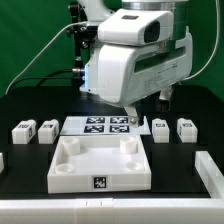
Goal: Assemble one leg
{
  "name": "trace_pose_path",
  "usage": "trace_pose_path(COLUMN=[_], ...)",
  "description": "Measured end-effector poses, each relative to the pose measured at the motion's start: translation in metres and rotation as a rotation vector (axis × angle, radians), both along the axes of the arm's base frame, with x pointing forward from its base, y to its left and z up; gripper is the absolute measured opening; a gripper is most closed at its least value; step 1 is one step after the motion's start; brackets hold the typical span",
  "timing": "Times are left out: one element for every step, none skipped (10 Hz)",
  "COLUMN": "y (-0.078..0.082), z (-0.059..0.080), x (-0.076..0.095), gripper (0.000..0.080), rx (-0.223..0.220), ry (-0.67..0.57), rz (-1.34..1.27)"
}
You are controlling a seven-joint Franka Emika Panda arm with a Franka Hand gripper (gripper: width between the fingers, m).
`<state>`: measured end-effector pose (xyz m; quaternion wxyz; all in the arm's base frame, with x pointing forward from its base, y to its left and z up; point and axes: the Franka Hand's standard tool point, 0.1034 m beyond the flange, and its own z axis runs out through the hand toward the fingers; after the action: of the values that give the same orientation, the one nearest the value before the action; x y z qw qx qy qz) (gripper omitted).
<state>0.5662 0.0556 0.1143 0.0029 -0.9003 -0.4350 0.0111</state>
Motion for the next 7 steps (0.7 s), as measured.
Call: trace_pose_path(y=[0.0000,0.0000,0.0000,0.0000,0.0000,0.0000,-0.0001], z=[0.0000,0.0000,0.0000,0.0000,-0.0001,-0.0001,-0.0002], x=[0.0000,0.0000,0.0000,0.0000,0.0000,0.0000,-0.0001], gripper=[0.0650,0.0650,0.0650,0.0650,0.0650,0.0650,0.0650], rx=[0.000,0.000,0.000,0.000,0.000,0.000,0.000], ry=[0.000,0.000,0.000,0.000,0.000,0.000,0.000], rz=[0.000,0.000,0.000,0.000,0.000,0.000,0.018])
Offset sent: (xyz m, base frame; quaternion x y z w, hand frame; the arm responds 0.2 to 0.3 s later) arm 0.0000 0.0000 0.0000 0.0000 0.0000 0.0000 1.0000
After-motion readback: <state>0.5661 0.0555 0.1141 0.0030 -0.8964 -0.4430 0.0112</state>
